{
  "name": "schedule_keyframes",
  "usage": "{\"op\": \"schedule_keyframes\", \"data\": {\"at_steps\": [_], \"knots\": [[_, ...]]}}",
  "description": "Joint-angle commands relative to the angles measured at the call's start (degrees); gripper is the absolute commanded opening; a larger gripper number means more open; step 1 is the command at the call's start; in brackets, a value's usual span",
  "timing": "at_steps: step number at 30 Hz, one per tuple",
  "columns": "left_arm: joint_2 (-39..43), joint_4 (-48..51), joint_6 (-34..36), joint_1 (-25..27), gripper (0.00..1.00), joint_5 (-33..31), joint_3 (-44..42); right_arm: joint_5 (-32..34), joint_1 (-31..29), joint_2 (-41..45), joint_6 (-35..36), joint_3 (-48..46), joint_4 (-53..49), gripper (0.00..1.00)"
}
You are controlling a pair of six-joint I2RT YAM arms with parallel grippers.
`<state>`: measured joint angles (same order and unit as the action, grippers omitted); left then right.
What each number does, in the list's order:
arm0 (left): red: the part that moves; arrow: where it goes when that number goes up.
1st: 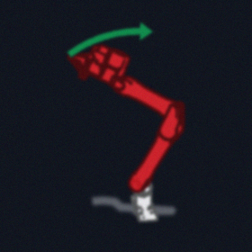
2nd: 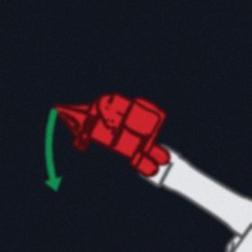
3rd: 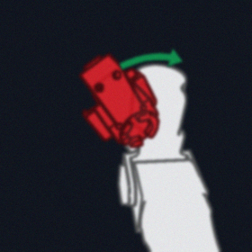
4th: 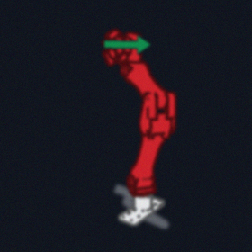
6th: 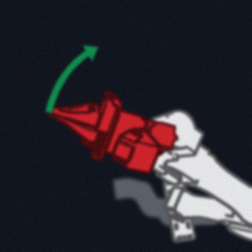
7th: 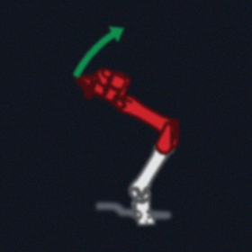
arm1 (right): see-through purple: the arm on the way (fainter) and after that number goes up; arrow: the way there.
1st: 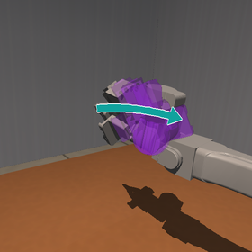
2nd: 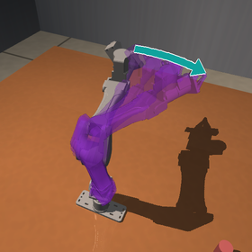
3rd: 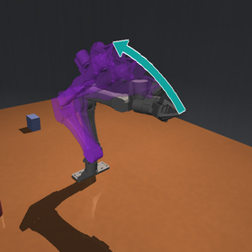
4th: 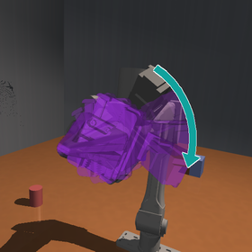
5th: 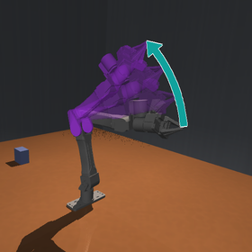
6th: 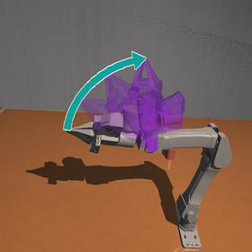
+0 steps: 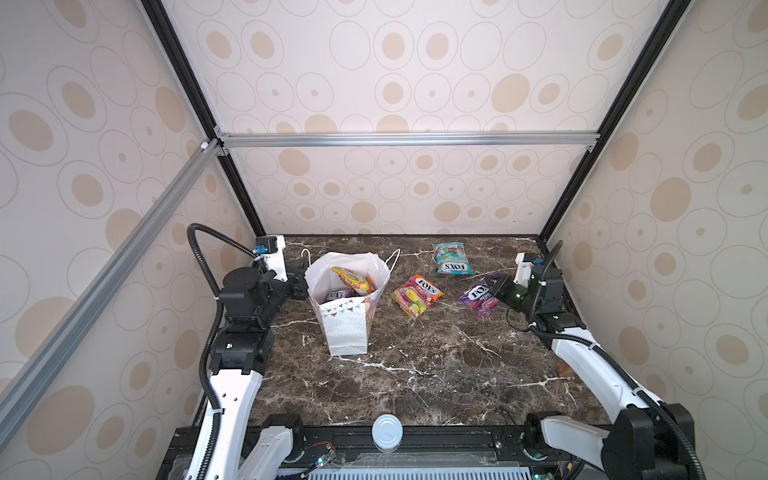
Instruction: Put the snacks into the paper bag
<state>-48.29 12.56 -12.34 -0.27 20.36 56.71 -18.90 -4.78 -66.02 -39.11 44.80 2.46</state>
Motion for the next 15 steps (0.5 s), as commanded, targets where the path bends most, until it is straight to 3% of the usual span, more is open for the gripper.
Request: {"op": "schedule_keyframes", "data": {"at_steps": [1,15], "knots": [[1.12,-1.72,1.12,-0.34,0.00,0.08,0.76,-1.91,0.29,2.01,1.47,2.41,-0.88,0.00],[1.27,-1.75,0.92,-0.40,0.00,0.36,0.72,-6.91,0.21,4.05,4.56,8.41,-4.97,0.00]]}}
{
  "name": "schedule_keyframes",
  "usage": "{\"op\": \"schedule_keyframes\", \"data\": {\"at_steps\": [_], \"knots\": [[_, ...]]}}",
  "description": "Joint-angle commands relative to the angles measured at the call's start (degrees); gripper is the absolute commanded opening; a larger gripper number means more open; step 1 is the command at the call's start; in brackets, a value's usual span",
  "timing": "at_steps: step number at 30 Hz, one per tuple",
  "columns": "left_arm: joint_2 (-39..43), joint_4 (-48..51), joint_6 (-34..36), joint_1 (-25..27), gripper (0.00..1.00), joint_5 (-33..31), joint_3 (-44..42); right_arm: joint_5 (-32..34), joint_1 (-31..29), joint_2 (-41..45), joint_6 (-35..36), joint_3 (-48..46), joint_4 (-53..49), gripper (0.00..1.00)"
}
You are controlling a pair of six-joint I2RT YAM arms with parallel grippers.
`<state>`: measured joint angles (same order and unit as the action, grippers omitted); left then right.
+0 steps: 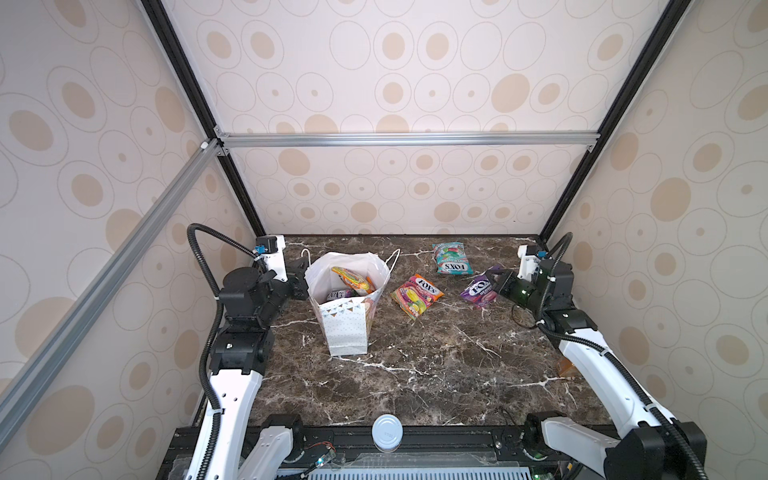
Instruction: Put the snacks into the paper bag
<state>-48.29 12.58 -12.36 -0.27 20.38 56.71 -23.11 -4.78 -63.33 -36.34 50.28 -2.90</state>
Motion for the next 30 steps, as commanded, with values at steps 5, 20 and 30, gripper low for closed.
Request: {"op": "schedule_keyframes", "data": {"at_steps": [5,20,30], "knots": [[1.44,-1.87,0.98,-0.34,0.00,0.31,0.60,-5.11,0.08,0.28,2.65,5.22,-1.50,0.00],[1.19,-1.89,0.98,-0.33,0.00,0.41,0.60,-8.28,-2.02,-0.11,3.88,11.41,-5.27,0.00],[1.14,-1.92,0.91,-0.35,0.00,0.36,0.60,-7.53,-7.04,-1.17,6.45,18.10,-8.49,0.00]]}}
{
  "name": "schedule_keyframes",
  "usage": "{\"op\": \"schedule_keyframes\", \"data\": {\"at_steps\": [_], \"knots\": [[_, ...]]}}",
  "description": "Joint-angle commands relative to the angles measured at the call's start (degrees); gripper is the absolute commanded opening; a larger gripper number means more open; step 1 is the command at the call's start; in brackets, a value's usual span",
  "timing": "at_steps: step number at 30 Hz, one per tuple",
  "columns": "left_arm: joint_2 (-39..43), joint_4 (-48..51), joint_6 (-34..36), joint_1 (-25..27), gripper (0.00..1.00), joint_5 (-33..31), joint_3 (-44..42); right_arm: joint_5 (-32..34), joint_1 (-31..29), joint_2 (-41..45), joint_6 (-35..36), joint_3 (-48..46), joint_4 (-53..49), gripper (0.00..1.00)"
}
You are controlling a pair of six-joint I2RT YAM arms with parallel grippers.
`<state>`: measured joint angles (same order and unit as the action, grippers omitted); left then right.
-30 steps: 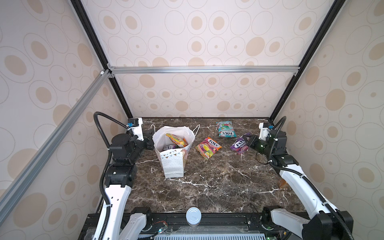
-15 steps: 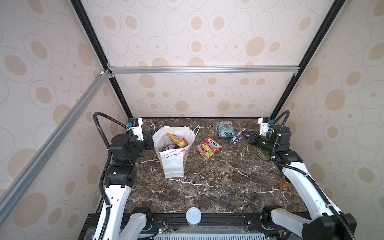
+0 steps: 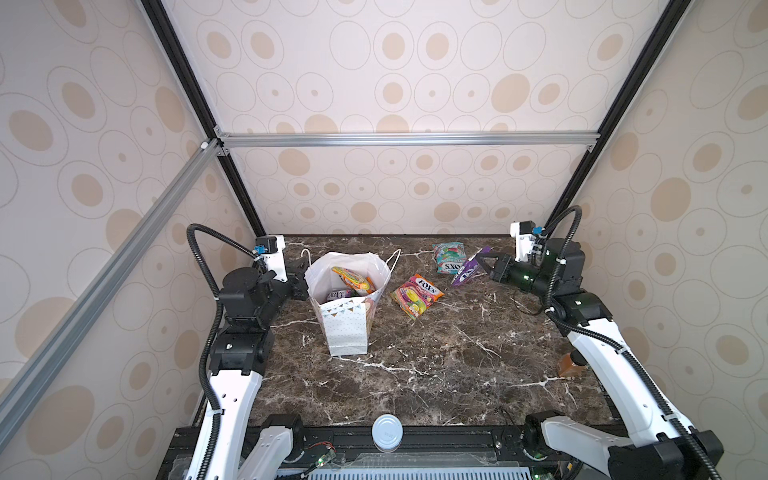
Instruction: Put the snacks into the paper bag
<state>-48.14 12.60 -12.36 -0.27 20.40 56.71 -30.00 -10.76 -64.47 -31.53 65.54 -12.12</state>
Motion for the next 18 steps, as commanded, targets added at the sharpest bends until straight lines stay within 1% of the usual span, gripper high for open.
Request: {"op": "schedule_keyframes", "data": {"at_steps": [1,7,9,18], "knots": [[1.03,-1.92,0.89,-0.34,0.00,0.46,0.61,-0.60,-1.63,-0.08,1.69,3.37,0.87,0.00],[1.02,-2.06,0.82,-0.34,0.00,0.69,0.63,-0.89,-4.88,-1.60,2.60,7.67,0.59,0.00],[0.94,-2.02,0.78,-0.34,0.00,0.76,0.67,-0.23,-7.36,-2.18,3.42,9.00,-0.21,0.00],[0.94,-2.09,0.82,-0.32,0.00,0.95,0.62,-1.20,-10.68,-4.69,4.61,13.38,-1.27,0.00]]}}
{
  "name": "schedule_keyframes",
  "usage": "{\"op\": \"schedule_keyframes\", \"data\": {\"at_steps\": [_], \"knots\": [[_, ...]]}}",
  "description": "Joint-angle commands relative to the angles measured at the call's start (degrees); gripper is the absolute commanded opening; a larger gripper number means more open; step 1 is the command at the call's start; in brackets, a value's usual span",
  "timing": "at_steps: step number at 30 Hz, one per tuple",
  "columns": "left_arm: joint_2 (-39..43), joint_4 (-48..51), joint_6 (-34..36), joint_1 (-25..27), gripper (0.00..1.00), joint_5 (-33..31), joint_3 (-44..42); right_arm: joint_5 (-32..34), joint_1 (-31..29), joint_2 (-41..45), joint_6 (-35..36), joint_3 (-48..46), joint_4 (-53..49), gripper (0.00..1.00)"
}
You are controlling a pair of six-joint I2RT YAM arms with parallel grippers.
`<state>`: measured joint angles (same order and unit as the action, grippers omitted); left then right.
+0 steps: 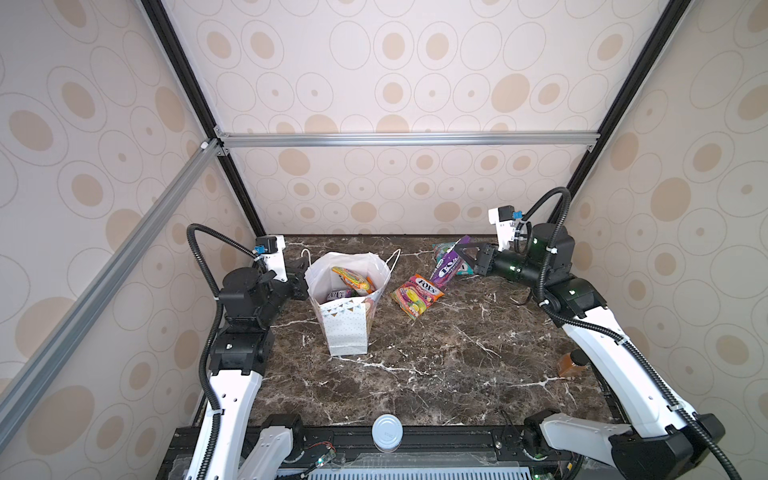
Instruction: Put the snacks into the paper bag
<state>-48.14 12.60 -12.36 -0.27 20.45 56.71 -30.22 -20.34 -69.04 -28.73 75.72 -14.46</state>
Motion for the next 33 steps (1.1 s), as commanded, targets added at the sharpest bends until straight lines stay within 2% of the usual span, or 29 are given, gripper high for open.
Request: {"op": "schedule_keyframes", "data": {"at_steps": [1,25,33], "knots": [[0.94,-2.09,0.83,-0.34,0.00,0.95,0.60,-1.06,-1.45,-0.29,1.84,3.93,0.97,0.00],[1.31,-1.94,0.85,-0.34,0.00,1.09,0.68,0.25,-10.42,-9.19,7.24,23.43,-7.32,0.00],[1.33,-1.81,0.89,-0.43,0.00,1.11,0.77,0.25,-13.29,-14.83,9.29,33.97,-11.62,0.00]]}}
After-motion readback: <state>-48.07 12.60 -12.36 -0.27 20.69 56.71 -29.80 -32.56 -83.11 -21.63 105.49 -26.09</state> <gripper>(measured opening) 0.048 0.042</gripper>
